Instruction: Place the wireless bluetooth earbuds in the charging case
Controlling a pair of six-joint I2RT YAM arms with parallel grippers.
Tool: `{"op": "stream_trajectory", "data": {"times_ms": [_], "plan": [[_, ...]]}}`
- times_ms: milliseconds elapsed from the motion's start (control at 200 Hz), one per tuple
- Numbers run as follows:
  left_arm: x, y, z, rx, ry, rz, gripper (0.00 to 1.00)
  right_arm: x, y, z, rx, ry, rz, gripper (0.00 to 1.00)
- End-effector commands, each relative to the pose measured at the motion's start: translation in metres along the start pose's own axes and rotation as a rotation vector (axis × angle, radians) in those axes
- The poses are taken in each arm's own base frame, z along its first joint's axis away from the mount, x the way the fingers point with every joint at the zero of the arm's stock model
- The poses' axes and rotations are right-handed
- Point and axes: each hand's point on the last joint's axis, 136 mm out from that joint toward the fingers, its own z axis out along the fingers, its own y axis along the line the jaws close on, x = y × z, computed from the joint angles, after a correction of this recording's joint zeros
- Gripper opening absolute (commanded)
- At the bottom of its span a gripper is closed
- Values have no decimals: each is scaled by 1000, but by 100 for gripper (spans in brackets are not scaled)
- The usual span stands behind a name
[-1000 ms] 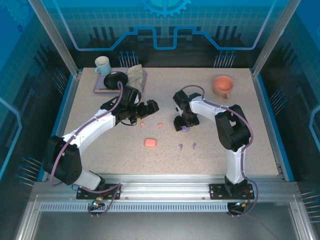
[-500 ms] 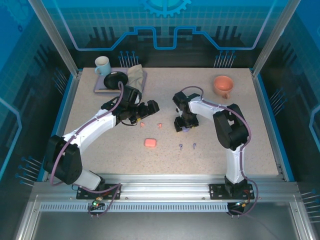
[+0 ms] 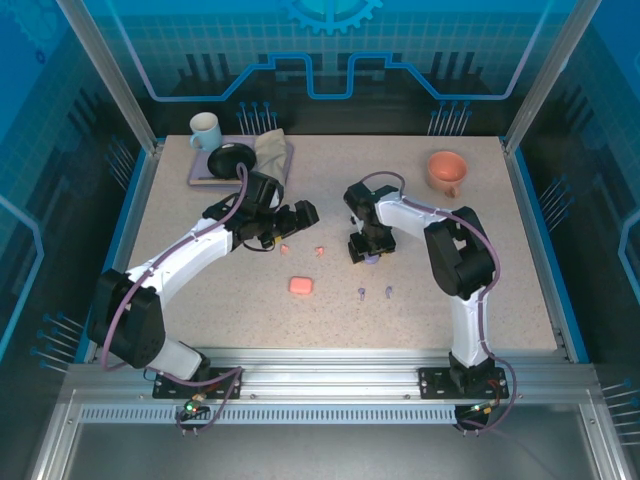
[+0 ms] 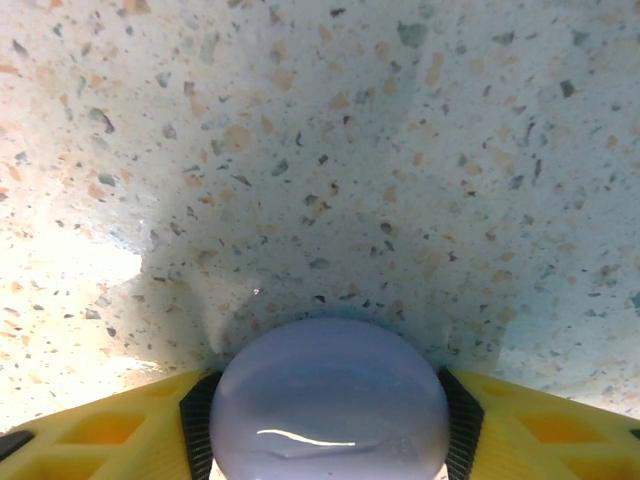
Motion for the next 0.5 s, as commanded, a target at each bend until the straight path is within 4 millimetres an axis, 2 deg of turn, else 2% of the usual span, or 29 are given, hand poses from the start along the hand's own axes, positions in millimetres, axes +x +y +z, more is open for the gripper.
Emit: {"op": "stream_trajectory", "data": {"times_ms": [0, 210, 495], "plan": [[-3, -12, 1, 16, 1, 2, 99, 8, 4, 6, 36, 45, 11, 60], [-5, -14, 12, 19, 15, -9, 99, 8, 5, 0, 58, 38, 151, 48], [-3, -17, 34, 37, 45, -51, 99, 4, 5, -10, 24, 5, 433, 47]]}}
